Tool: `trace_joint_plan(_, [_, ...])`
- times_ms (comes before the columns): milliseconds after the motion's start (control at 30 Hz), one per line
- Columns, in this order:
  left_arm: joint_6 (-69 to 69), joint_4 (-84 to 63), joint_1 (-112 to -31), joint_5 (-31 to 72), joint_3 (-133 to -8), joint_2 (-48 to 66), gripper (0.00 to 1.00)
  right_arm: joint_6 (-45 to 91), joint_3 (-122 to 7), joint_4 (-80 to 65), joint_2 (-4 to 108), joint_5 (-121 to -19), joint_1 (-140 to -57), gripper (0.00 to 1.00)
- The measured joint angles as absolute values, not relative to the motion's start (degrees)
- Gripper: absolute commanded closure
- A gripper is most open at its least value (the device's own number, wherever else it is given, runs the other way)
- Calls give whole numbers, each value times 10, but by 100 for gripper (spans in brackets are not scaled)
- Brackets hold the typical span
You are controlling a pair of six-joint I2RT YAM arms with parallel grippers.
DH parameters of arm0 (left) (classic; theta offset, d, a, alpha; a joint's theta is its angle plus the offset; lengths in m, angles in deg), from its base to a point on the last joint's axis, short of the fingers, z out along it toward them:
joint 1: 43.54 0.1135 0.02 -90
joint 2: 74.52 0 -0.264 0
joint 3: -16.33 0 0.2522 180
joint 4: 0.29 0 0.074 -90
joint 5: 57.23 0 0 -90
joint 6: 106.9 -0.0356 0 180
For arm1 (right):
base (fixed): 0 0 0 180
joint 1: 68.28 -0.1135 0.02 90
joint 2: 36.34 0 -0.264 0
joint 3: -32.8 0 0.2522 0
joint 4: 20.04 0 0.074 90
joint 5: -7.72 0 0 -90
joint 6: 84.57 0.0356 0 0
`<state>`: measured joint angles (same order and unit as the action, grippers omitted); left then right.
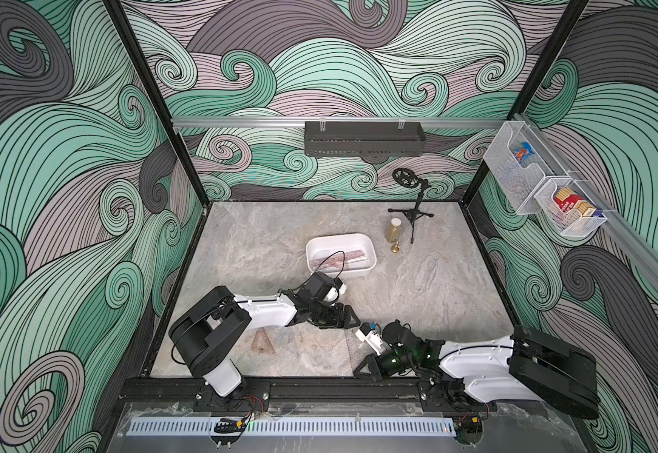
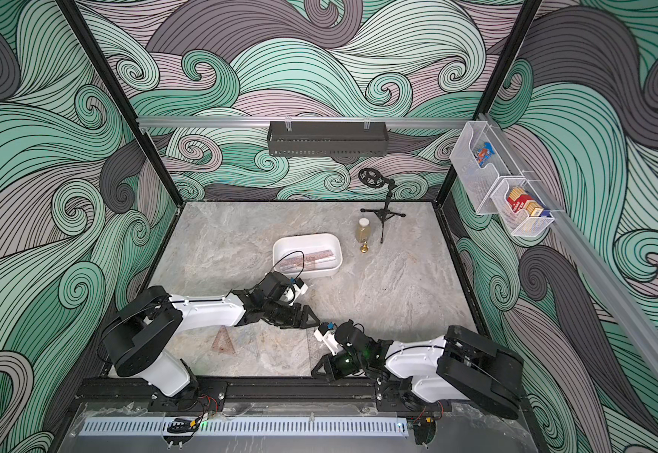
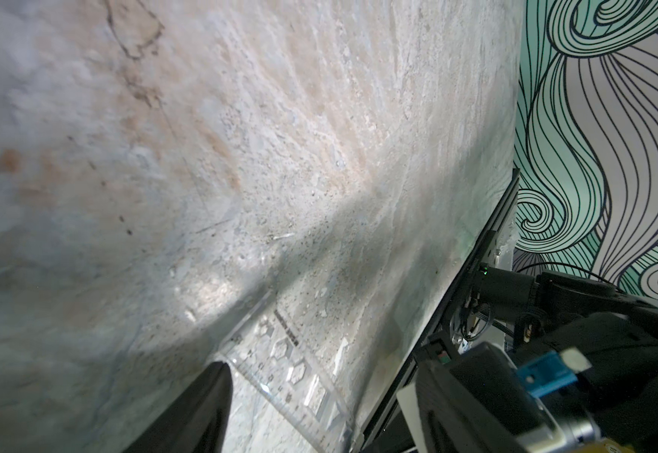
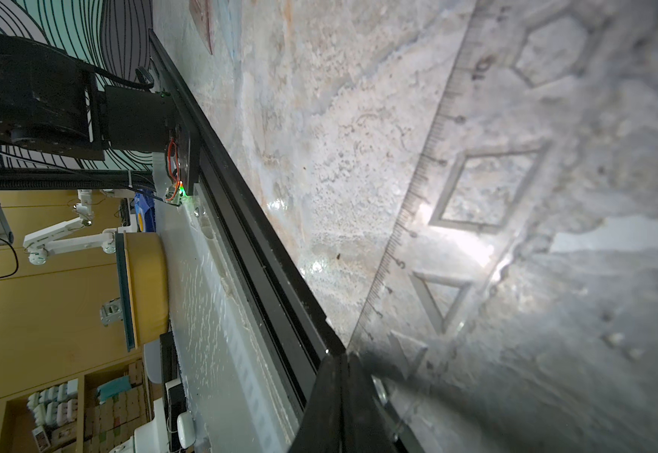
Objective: Put the scattered rulers into the storage box
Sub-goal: Pick up the ruler from the center of the board.
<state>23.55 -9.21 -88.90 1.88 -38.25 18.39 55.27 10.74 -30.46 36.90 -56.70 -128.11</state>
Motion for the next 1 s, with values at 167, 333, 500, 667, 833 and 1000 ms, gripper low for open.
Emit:
trace_joint_plan(167, [230,-102,-878,19,-395,184,20,552,110,-305,366,-566,-1281,93])
trace_joint_plan(333, [222,-110,-867,19,-407,184,19,550,113,-301,360,-566,-1281,93])
trace_joint_plan(500, [220,-111,-864,19,-408,184,18,550,115,-302,360,-564,-1281,93])
trace_joint_plan(667, [220,-110,-863,19,-408,184,17,550,117,-308,365,-560,-1283,93])
trace_joint_plan(833, [220,-106,-863,15,-407,190,17,548,117,-314,369,-559,-1284,93])
trace_joint_plan(1000, [221,-87,-863,5,-398,199,17,547,118,-317,371,-559,-1284,93])
